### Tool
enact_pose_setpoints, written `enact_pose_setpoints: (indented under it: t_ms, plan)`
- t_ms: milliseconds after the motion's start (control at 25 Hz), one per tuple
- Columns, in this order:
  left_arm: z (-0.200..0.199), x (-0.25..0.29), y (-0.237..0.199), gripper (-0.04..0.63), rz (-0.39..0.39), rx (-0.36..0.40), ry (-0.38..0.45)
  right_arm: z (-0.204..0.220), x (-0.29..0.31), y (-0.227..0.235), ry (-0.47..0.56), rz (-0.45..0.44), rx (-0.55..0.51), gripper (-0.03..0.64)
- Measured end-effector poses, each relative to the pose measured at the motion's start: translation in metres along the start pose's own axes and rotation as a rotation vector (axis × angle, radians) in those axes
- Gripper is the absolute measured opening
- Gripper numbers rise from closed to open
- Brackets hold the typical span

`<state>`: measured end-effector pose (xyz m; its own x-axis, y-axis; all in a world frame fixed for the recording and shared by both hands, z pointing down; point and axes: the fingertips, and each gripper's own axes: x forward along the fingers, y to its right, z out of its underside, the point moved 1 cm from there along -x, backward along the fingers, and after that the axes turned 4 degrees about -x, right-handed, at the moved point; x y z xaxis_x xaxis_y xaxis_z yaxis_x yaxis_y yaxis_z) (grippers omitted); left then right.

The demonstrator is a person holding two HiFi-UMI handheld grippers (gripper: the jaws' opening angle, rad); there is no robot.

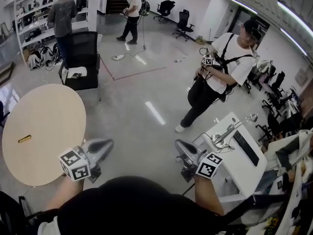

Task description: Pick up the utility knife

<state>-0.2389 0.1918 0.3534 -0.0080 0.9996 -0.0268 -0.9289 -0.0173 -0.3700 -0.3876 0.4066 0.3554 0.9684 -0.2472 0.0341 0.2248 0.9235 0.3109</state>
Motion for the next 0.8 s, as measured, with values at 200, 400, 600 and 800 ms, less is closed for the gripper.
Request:
enact_pose_setpoints:
  t_ms: [200,400,600,800]
  plan:
    - [-0.004,0.060,0.011,0.000,-0.066,0.001,0.031,-0.033,-0.006,0.058,-0.006,-0.088,-0.030,0.014]
    - [0.005,0.110,0.016,0.000,-0.105,0.007,0.028,-0.042,-0.015,0.112,-0.014,-0.131,-0.019,0.014]
    - [0.006,0.136,0.009,0.000,-0.151,0.004,0.003,-0.040,-0.008,0.149,-0.014,-0.161,0.020,0.014]
    - [0.002,0.154,-0.014,0.000,-0.169,-0.011,-0.008,-0.040,0.011,0.175,-0.021,-0.167,0.044,0.014]
